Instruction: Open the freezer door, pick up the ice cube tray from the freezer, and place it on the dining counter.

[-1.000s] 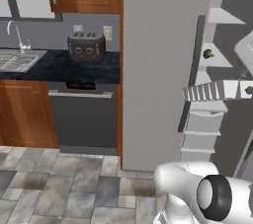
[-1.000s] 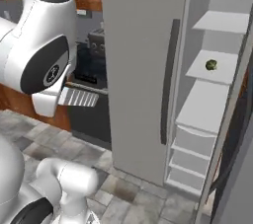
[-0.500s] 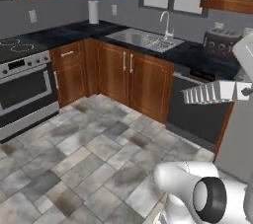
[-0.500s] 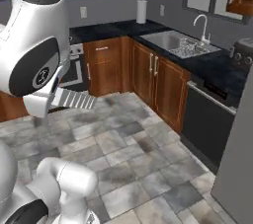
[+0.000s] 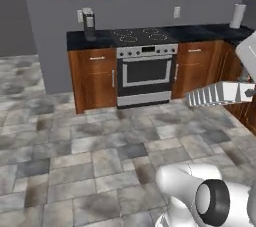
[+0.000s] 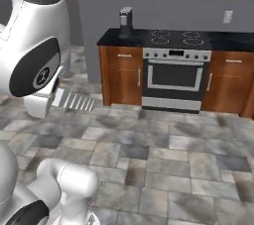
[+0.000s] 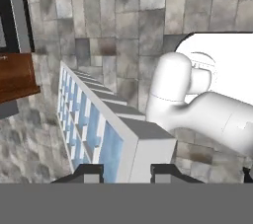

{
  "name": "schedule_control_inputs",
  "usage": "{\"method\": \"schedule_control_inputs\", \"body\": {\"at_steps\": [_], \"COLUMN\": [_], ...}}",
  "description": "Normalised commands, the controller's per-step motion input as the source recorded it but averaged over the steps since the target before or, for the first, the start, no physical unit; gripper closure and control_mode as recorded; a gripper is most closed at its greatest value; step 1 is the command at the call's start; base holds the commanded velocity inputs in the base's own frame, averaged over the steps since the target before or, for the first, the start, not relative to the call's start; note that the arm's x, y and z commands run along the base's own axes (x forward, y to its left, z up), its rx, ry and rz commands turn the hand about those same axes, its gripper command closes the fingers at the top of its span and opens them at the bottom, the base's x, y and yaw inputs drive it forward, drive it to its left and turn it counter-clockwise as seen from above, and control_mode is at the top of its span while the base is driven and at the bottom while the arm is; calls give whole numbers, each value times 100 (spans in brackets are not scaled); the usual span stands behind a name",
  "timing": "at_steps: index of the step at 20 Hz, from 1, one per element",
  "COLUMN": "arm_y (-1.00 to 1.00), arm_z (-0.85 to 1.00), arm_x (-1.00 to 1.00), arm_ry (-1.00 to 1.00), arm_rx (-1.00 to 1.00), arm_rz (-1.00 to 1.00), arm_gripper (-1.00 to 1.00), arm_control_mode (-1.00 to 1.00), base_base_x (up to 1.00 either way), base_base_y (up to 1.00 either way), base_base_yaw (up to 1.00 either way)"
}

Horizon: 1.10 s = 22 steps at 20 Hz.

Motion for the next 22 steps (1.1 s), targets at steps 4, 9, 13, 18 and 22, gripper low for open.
{"method": "schedule_control_inputs", "body": {"at_steps": [4,9,13,18,22], "arm_y": [0,0,0,0,0], "arm_z": [0,0,0,0,0], "arm_x": [0,0,0,0,0], "arm_ry": [0,0,0,0,0], "arm_rx": [0,0,0,0,0], "arm_rz": [0,0,0,0,0], "arm_gripper": [100,100,100,100,100], "arm_control_mode": [100,100,100,100,100], "base_base_x": [0,0,8,75,100], "base_base_y": [24,22,19,2,0], "base_base_yaw": [97,97,93,76,48]}}
